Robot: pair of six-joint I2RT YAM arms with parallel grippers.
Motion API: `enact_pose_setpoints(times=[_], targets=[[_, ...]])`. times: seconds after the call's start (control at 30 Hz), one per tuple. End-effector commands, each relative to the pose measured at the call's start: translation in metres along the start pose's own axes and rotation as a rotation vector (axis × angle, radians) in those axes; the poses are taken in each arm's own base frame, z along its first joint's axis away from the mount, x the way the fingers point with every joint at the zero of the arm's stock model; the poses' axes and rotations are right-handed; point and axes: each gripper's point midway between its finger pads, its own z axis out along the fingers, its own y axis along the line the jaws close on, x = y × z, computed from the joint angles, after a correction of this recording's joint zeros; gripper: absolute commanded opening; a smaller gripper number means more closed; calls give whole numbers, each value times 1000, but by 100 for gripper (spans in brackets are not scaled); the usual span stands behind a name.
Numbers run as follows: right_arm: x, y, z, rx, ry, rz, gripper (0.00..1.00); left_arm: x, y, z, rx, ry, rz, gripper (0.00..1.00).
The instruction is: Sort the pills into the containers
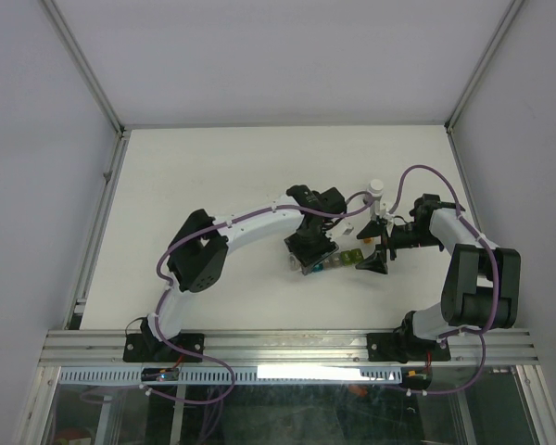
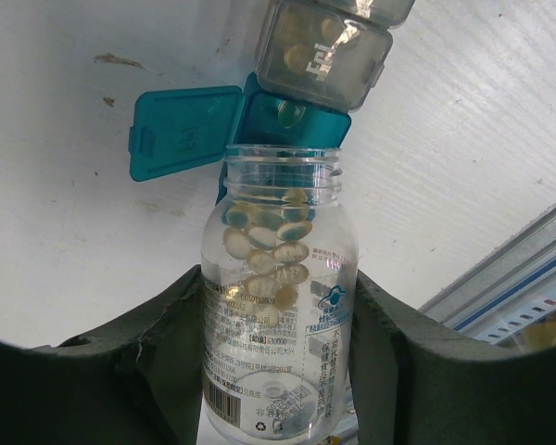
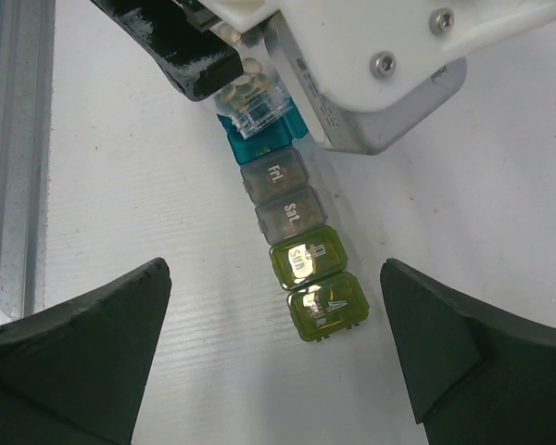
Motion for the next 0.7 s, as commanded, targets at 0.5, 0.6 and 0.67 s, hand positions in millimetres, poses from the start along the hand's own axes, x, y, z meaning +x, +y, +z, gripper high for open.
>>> enact_pose_setpoints(times=[0.5, 0.6, 0.67], targets=[[-10, -5, -4, 31, -21, -40, 99, -10, -16, -26, -15, -91, -9, 0], [-11, -6, -3, 28, -25, -40, 99, -5, 0, -15, -17, -79, -48, 0], [-10, -4, -3, 25, -21, -39, 99, -11, -11, -20, -4, -78, -35, 0]])
